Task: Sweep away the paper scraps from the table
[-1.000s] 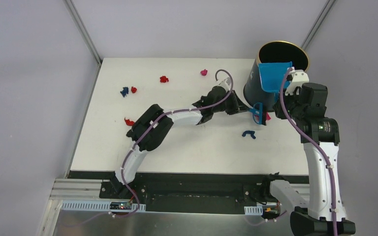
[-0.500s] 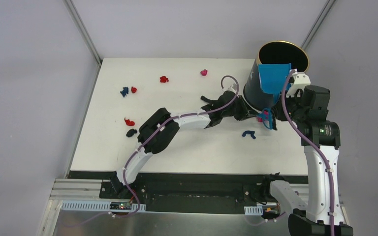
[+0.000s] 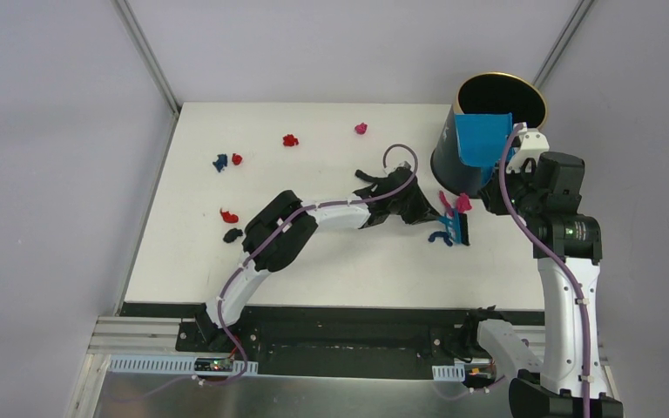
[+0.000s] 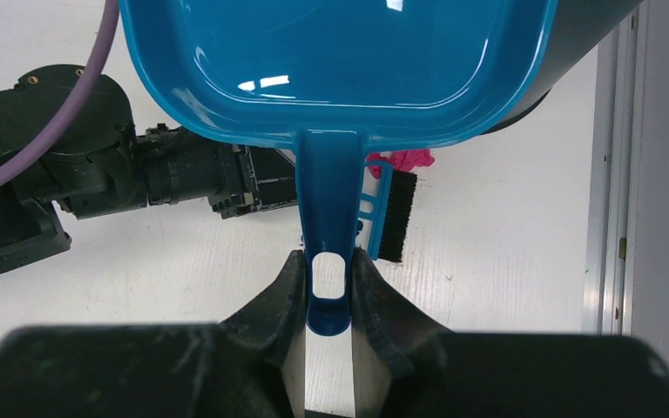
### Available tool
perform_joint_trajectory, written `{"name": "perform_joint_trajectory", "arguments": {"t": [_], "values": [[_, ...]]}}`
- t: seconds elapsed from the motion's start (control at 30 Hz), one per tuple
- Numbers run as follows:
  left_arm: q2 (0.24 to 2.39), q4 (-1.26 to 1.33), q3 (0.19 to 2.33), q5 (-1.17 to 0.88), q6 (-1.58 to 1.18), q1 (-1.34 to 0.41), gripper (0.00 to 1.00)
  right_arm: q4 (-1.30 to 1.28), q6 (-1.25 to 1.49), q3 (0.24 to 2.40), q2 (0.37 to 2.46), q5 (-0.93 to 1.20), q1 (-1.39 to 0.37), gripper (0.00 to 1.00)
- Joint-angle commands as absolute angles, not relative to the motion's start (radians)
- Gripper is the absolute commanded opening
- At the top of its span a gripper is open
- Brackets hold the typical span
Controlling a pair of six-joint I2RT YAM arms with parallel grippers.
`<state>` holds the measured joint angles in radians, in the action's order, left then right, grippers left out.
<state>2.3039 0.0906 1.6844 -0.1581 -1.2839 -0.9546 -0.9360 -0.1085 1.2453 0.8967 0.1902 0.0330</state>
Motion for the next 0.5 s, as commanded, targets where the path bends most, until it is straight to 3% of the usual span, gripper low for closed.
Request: {"name": "perform_joint_trajectory", "arguments": {"t": [0.0, 0.2, 0.37, 0.47], "values": [[2.189, -0.017, 1.639, -0.128, -1.165, -0.947, 0.00, -0.893, -0.096, 1.252, 0.885, 0.210, 0.044, 0.00], [1.969, -0.248, 1.495, -0.067, -0.901, -0.919, 0.00, -0.887, -0.103, 1.247, 0.884, 0.220, 0.044, 0.00], [1.646, -0.323, 1.226, -0.013, -0.774, -0.826, 0.00, -0.874, -0.108, 1.226, 0.880, 0.234, 0.044, 0.00], [1.467, -0.376, 1.167, -0.005, -0.682, -0.795, 0.00, -0.865, -0.105, 1.215, 0.888, 0.246, 0.045, 0.00]]}}
